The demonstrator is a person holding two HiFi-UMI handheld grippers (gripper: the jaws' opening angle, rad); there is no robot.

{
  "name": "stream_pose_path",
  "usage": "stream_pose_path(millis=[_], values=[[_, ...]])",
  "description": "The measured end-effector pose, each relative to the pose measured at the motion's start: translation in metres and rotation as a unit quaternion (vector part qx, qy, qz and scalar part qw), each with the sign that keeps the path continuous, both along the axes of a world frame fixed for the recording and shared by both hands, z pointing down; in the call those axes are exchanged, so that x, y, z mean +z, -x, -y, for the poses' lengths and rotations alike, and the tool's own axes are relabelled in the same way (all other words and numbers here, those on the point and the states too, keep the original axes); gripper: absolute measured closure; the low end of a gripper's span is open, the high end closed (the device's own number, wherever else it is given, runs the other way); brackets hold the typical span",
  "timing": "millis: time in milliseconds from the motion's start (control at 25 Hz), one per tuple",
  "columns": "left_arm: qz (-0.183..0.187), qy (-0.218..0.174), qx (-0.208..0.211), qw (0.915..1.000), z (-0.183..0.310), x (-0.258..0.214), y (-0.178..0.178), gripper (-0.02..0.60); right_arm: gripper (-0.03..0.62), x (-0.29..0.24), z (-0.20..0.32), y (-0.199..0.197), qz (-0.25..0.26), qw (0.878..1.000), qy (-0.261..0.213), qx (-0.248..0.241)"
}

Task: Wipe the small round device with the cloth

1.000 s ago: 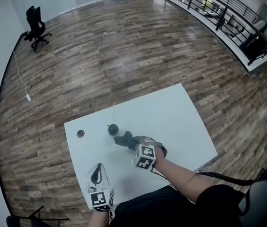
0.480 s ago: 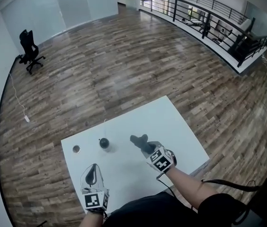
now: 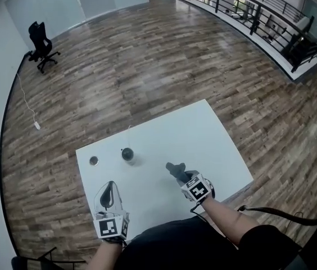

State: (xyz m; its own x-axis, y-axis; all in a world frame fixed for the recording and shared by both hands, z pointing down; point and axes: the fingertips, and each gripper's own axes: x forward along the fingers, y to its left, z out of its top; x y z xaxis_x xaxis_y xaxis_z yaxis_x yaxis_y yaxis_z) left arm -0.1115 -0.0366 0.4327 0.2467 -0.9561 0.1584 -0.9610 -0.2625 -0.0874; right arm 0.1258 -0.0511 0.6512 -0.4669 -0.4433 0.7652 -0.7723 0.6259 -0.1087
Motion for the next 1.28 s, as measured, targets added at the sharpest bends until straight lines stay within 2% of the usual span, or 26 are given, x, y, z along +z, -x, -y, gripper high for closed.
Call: stream_pose_path(millis=[120, 360, 480, 720, 800, 920, 1000, 1040, 1200, 1280], values=[[-0.025, 0.003, -0.006, 0.9997, -0.004, -0.006, -0.007, 0.574, 0.500, 0.024, -0.012, -0.002, -0.012, 1.000, 0.028, -0.003], [-0.023, 0.012, -0.021, 0.9994, -0.006, 0.000, 0.004, 0.574, 0.499, 0.057, -0.017, 0.002, -0.003, 0.996, 0.085, 0.012], [-0.024, 0.016, -0.027, 0.9992, -0.011, 0.000, 0.006, 0.574, 0.496, 0.068, -0.025, -0.002, -0.021, 0.994, 0.105, 0.013], [0.010, 0.018, -0.028, 0.9994, -0.011, 0.002, 0.015, 0.574, 0.468, 0.078, -0.033, 0.003, -0.044, 0.991, 0.124, -0.003], [0.002, 0.020, -0.026, 0.9995, -0.009, 0.001, 0.015, 0.574, 0.448, 0.074, -0.031, 0.010, -0.052, 0.991, 0.118, -0.021], [0.010, 0.022, -0.019, 0.9995, -0.005, 0.004, 0.015, 0.574, 0.370, 0.073, -0.034, 0.017, -0.066, 0.989, 0.119, -0.050], [0.000, 0.026, -0.012, 0.9996, -0.003, 0.007, 0.007, 0.574, 0.305, 0.070, -0.036, 0.015, -0.070, 0.989, 0.114, -0.057], [-0.005, 0.027, -0.008, 0.9996, -0.002, 0.010, 0.003, 0.574, 0.296, 0.064, -0.034, 0.014, -0.071, 0.990, 0.104, -0.057], [-0.004, 0.027, 0.005, 0.9996, -0.003, 0.022, 0.009, 0.574, 0.287, 0.030, -0.022, 0.018, -0.070, 0.996, 0.032, -0.052], [-0.010, 0.031, 0.003, 0.9994, -0.006, 0.024, 0.012, 0.574, 0.287, 0.003, -0.011, 0.025, -0.046, 0.998, -0.017, -0.041]])
